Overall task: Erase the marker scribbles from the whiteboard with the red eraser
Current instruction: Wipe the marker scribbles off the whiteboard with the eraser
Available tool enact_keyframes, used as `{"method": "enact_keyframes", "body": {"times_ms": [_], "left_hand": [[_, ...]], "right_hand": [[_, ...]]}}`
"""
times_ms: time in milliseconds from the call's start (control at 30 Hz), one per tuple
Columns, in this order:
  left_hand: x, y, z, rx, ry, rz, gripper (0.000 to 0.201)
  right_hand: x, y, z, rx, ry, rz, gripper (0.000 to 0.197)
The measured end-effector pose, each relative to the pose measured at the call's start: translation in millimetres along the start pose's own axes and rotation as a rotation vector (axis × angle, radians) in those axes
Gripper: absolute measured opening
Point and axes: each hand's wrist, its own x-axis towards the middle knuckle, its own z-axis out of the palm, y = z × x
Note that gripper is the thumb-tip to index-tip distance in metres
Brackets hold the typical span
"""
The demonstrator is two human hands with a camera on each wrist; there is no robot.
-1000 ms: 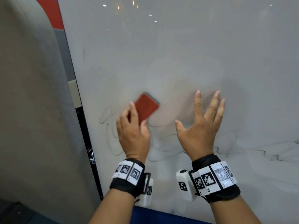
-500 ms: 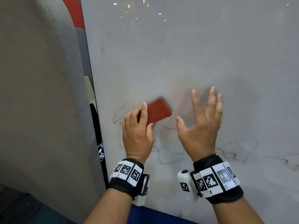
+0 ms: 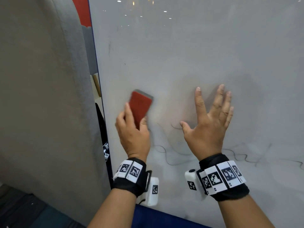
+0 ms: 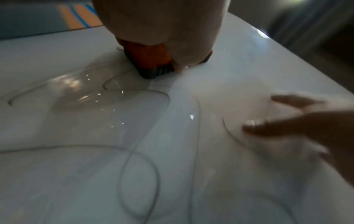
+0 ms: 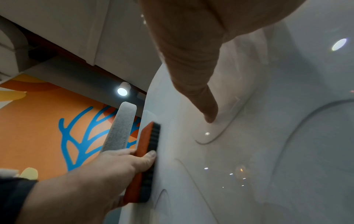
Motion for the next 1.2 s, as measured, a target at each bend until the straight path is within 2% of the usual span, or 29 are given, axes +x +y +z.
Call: {"method": "enact_keyframes", "body": {"times_ms": [100, 233, 300, 400, 433, 467, 567, 600, 633, 733, 767, 933, 1200], "left_hand": [[15.2, -2.9, -0.8, -0.123, 0.094, -0.202, 0.072], [19.5, 0.3, -0.6, -0.119, 0.141, -0.286, 0.07], [9.5, 1.1, -2.1, -0.054, 0.063, -0.169, 0.072], [-6.1, -7.1, -9.7, 0.095, -0.1, 0.097, 0.073], [-6.3, -9.9, -11.3, 0.109, -0.116, 0.124, 0.073], [-4.9, -11.0, -11.5, 0.092, -0.107, 0.096, 0.073], [0.6, 1.0, -8.4, -0.077, -0.014, -0.162, 0.073], [-0.1, 7.4, -6.7, -0.094, -0.007, -0.167, 0.073], [-3.8, 13.9, -6.1, -0.078, -0.036, -0.088, 0.073], [-22.0, 22.8, -3.9, 0.043, -0.207, 0.367, 0.074], [-22.8, 22.4, -3.1, 0.044, -0.233, 0.427, 0.075], [-15.9, 21.6, -2.6, 0.035, -0.254, 0.434, 0.078], [-9.1, 23.9, -7.0, -0.041, -0.327, 0.406, 0.077]], "right_hand": [[-0.5, 2.0, -0.1, -0.014, -0.01, -0.005, 0.111], [-1.1, 0.5, 0.7, -0.015, -0.009, 0.005, 0.11], [-1.8, -0.9, 1.7, -0.01, -0.006, 0.016, 0.111], [-2.9, -5.7, 3.8, 0.017, -0.006, 0.037, 0.111], [-3.4, -7.5, 4.0, 0.023, -0.006, 0.044, 0.111], [-3.7, -8.8, 3.9, 0.026, -0.005, 0.049, 0.11], [-3.2, -12.0, 2.4, 0.031, -0.016, 0.056, 0.111], [-3.0, -12.8, 1.6, 0.035, -0.023, 0.06, 0.111], [-3.0, -13.7, 0.7, 0.04, -0.031, 0.065, 0.111], [-3.7, -14.1, -2.6, 0.042, -0.056, 0.063, 0.111], [-4.4, -13.2, -3.8, 0.035, -0.068, 0.053, 0.111], [-10.1, -12.0, -5.0, 0.042, -0.095, -0.002, 0.106], [-19.8, -18.6, 13.9, 0.122, -0.04, -0.043, 0.075]]}}
